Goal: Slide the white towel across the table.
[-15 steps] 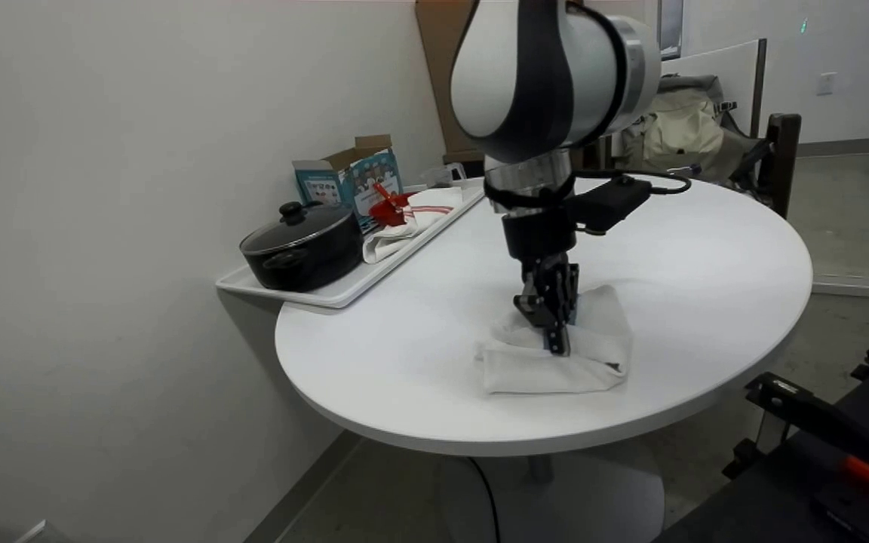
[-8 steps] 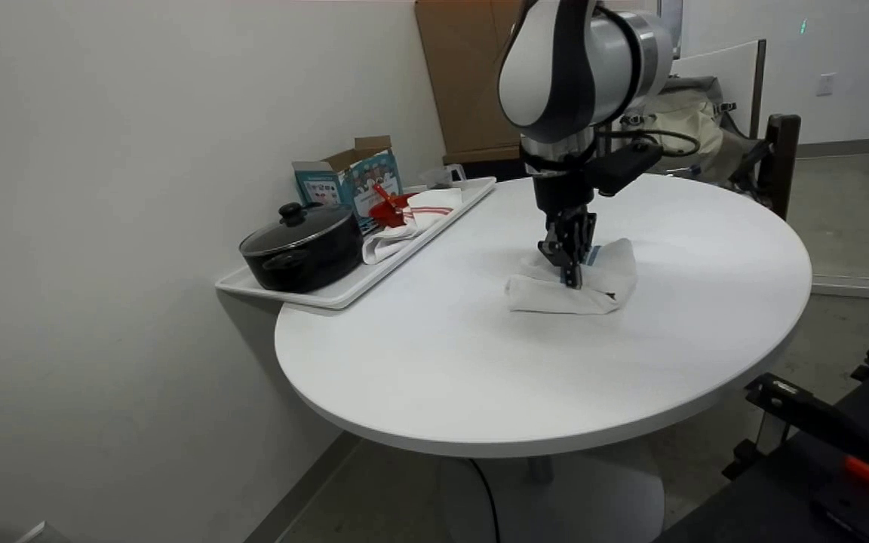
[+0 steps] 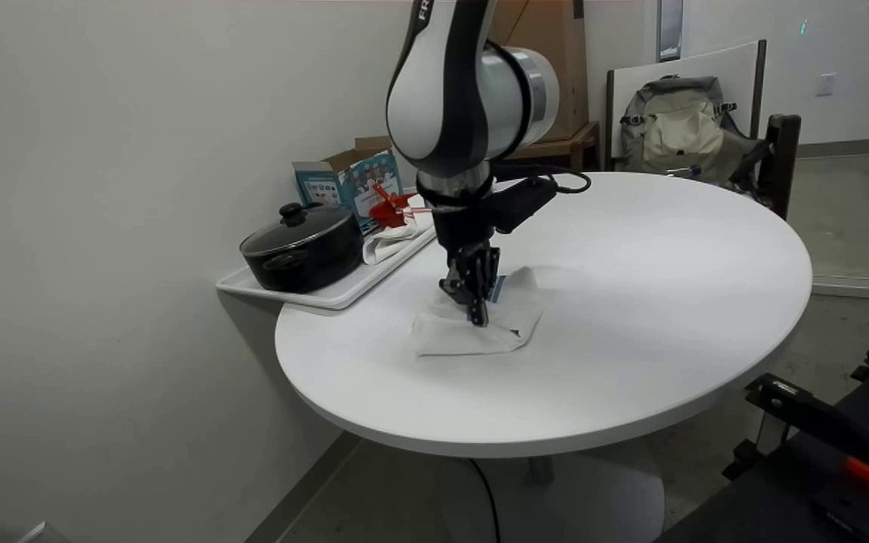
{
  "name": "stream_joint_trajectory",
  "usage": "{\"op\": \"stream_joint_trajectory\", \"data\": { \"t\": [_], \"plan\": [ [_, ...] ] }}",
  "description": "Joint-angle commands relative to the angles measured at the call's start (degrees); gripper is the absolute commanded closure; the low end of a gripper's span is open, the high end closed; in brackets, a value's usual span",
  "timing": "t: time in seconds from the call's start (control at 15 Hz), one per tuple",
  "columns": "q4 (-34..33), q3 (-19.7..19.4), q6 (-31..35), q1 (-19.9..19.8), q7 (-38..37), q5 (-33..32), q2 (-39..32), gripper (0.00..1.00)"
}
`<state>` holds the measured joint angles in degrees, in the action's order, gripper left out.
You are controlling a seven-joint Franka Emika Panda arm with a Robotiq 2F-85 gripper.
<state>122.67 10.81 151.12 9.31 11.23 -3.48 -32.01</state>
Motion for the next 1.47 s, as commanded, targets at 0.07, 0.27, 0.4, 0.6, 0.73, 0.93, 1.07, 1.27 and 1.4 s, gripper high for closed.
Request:
{"op": "stream_joint_trajectory", "data": {
  "t": [0.07, 0.27, 0.4, 0.6, 0.73, 0.93, 1.07, 1.27, 1.4],
  "plan": [
    [7.9, 5.6, 1.1, -1.1, 5.0, 0.9, 1.4, 0.98],
    [16.6, 7.9, 1.9, -4.2, 9.1, 2.3, 5.7, 0.98],
    [21.3, 6.8, 2.2, -5.8, 9.9, 2.2, 8.7, 0.98],
    [22.8, 1.6, 3.1, -8.1, 8.6, 0.2, 11.3, 0.98],
    [19.3, -0.6, 3.2, -10.5, 8.9, 1.6, 10.7, 0.98],
    [11.7, -2.1, 3.0, -10.1, 6.7, 1.2, 6.9, 0.98],
    [6.2, -2.3, 2.1, -7.1, 3.8, -0.4, 3.6, 0.98],
    [0.8, -1.0, 0.2, -3.0, 2.4, -1.2, -0.7, 0.98],
    [0.3, -0.1, -0.8, -0.2, 2.8, -2.2, -2.2, 0.98]
  ]
}}
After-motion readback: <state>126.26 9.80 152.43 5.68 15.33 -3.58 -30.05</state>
